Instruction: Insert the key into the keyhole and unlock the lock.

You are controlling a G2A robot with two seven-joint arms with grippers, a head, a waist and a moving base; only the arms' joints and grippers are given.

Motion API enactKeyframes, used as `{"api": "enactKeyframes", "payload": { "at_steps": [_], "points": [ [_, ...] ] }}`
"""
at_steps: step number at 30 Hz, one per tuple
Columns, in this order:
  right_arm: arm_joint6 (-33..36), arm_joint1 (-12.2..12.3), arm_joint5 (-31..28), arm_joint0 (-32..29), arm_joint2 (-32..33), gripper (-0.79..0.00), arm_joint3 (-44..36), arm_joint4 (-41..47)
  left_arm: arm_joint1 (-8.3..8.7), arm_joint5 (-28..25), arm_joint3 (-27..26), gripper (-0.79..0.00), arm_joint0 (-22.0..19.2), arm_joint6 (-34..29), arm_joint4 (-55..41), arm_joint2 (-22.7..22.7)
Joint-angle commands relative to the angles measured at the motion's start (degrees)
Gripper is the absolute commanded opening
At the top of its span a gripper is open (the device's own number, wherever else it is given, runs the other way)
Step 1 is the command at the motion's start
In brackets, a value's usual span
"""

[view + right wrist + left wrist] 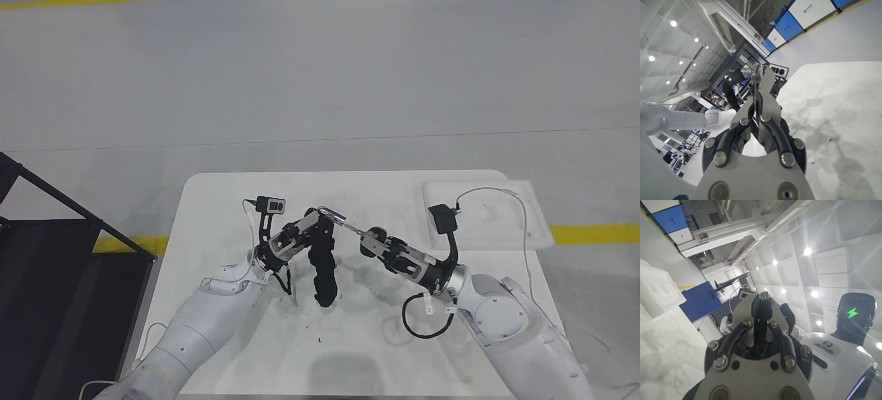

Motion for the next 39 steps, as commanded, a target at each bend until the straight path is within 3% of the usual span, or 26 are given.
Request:
{"api": "enactKeyframes", "payload": {
  "at_steps": [1, 39],
  "points": [
    [0.1, 0.0, 0.0, 0.1, -0.1, -0.785, 0.2, 0.1, 0.0, 0.0, 0.0, -0.785, 0.0, 0.0, 0.0, 0.0],
    [0.2, -0.5, -0.2, 0.5, 0.4, -0.785, -0.1, -1.9, 0.0, 0.0, 0.0, -0.785, 0.0, 0.0, 0.0, 0.0]
  ]
}}
